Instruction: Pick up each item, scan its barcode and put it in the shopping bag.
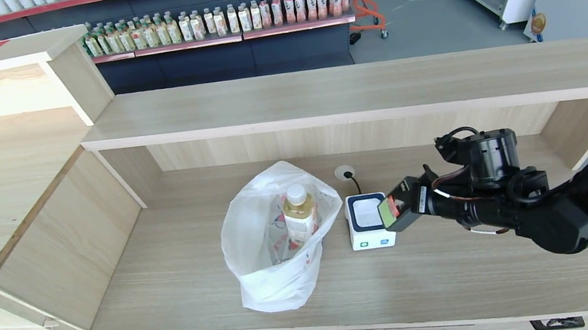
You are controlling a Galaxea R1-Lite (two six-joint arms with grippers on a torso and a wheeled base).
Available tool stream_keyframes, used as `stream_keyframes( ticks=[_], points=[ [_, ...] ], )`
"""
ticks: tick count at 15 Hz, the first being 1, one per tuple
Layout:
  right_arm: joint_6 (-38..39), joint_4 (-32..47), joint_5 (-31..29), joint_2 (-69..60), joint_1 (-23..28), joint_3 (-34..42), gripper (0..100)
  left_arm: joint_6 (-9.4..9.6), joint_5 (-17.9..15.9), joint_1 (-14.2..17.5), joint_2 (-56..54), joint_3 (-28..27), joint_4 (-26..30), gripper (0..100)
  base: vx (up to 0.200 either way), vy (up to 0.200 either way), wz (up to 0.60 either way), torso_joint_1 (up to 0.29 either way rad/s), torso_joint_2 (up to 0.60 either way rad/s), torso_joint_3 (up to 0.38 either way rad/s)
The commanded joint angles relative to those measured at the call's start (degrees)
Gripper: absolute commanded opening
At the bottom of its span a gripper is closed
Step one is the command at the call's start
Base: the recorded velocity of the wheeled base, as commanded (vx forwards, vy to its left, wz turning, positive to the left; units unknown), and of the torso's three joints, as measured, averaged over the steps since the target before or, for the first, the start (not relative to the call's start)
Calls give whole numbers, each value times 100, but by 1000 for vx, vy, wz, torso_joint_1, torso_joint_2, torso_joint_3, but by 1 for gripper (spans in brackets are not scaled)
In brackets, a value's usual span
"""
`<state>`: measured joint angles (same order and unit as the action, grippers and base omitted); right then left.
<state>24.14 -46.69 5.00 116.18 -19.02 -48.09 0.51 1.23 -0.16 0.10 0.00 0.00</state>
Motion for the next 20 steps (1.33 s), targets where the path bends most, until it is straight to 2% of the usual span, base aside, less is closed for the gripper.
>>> stream_keyframes(
  ticks=[1,9,20],
  points=[
    [-32,-33,-69,379,-76,-201,0,2,0,-2,-1,0,0,100,0,0,0,0,0,0],
    [-225,-332,-78,1012,-102,-772,0,10,9,-2,-1,0,0,100,0,0,0,0,0,0],
    [-304,-640,-175,1557,-383,-1079,0,10,9,-2,-10,0,0,100,0,0,0,0,0,0]
  ],
)
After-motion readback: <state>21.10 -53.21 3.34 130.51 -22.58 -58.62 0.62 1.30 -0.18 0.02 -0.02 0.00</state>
